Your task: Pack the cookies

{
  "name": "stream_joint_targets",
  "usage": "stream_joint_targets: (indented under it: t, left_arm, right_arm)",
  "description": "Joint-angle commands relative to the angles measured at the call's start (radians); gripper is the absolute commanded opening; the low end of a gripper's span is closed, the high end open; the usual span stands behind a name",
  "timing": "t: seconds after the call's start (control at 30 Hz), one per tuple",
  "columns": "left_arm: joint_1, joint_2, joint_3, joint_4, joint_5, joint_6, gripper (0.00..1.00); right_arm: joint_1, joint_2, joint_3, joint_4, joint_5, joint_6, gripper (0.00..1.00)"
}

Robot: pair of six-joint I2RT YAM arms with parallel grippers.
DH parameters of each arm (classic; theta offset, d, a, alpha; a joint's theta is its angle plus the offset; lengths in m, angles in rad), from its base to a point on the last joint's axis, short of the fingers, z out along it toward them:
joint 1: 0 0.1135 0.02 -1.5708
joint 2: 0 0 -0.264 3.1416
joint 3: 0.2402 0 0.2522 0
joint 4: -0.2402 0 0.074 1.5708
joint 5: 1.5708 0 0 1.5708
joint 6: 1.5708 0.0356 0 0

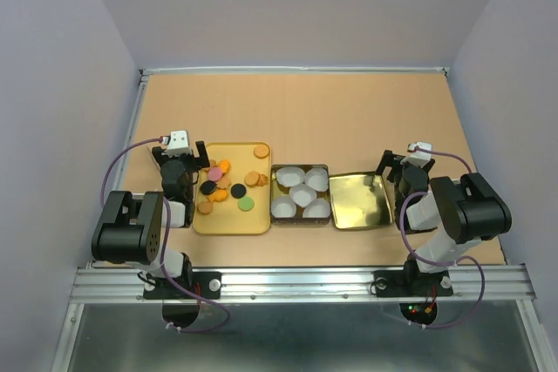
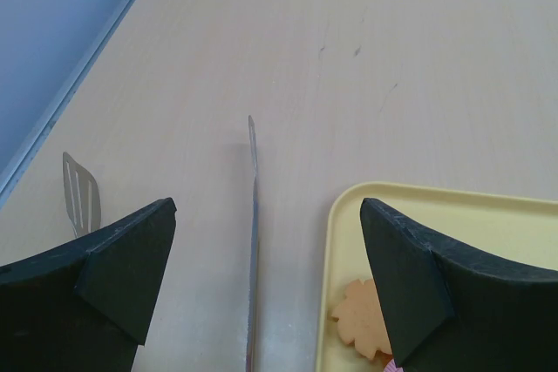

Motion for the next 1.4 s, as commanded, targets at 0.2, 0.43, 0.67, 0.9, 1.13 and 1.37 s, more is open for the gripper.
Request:
stream_joint_targets:
  t: [0.2, 0.43, 0.67, 0.9, 1.13, 1.37]
  left_arm:
    - [-0.003, -0.028, 0.007, 0.245, 0.002, 0.014, 0.99]
    - [-0.003, -0.028, 0.007, 0.245, 0.002, 0.012, 0.99]
    - [-0.001, -0.026, 0.007, 0.245, 0.002, 0.012, 0.99]
    - [-0.003, -0.025, 0.007, 0.245, 0.002, 0.014, 0.99]
    - [-0.003, -0.026, 0.007, 0.245, 0.002, 0.014, 0.99]
    - [0.0, -0.034, 0.009, 0.248, -0.004, 0.012, 0.99]
  right_arm:
    - [-0.004, -0.004, 0.021, 0.116, 0.011, -0.01, 1.0]
    - [-0.002, -0.03, 0.024, 0.087, 0.043, -0.003, 1.0]
    - [-0.002, -0.261, 0.228, -0.354, 0.14, -0.021, 1.0]
    - [-0.002, -0.426, 0.629, -0.903, -0.053, 0.101, 1.0]
    - [-0.001, -0.456, 1.003, -1.634, -0.321, 0.259, 1.0]
    - [-0.002, -0.679, 0.899, -1.755, -0.54, 0.378, 1.0]
